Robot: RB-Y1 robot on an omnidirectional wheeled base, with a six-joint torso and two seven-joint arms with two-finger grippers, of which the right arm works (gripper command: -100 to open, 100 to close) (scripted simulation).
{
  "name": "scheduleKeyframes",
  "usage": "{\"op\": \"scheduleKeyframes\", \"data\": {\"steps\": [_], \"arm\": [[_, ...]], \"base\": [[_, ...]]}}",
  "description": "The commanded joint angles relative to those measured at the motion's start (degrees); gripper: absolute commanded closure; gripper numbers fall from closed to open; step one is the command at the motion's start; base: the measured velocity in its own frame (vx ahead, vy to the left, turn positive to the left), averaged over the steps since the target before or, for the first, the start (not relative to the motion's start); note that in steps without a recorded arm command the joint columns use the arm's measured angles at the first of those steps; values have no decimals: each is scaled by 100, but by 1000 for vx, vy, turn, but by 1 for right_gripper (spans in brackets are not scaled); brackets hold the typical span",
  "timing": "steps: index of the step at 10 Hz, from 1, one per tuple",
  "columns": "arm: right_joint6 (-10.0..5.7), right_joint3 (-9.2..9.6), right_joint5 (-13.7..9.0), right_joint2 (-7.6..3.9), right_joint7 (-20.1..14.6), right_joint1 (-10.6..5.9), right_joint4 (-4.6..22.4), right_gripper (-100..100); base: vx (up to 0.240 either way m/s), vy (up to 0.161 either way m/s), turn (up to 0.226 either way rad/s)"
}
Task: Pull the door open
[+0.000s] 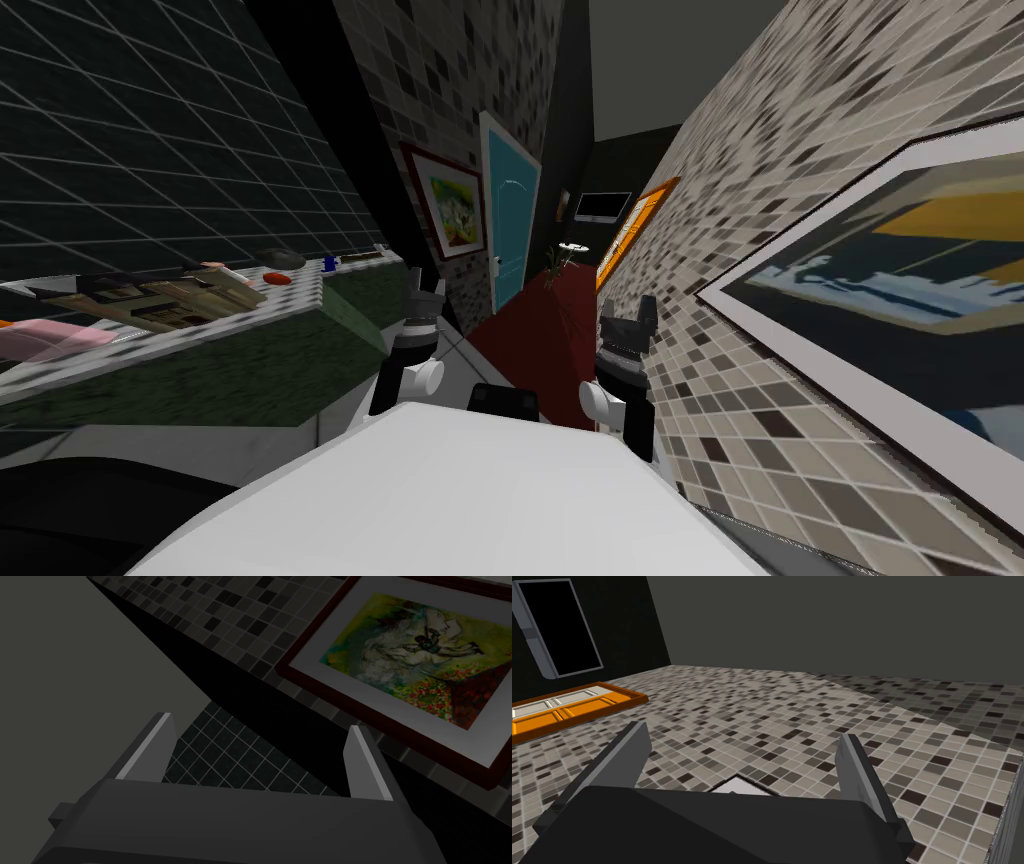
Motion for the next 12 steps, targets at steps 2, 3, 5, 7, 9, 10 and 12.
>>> {"op": "scheduleKeyframes", "data": {"steps": [2,3,5,7,9,10,12], "arm": [[-47,50,-28,-134,174,-147,326,-100],[-58,62,-34,-163,213,-180,400,-100],[-94,100,-56,-259,346,-293,650,-100],[-124,133,-74,-339,460,-389,863,-100],[-174,186,-103,-465,641,-542,1204,-100],[-193,207,-115,-513,713,-603,1338,-100],[-231,248,-138,-609,855,-723,1606,-100]], "base": [[98,-33,154],[59,-1,98],[65,-6,121],[85,-15,131],[86,-24,144],[80,-25,128],[81,-32,138]]}}
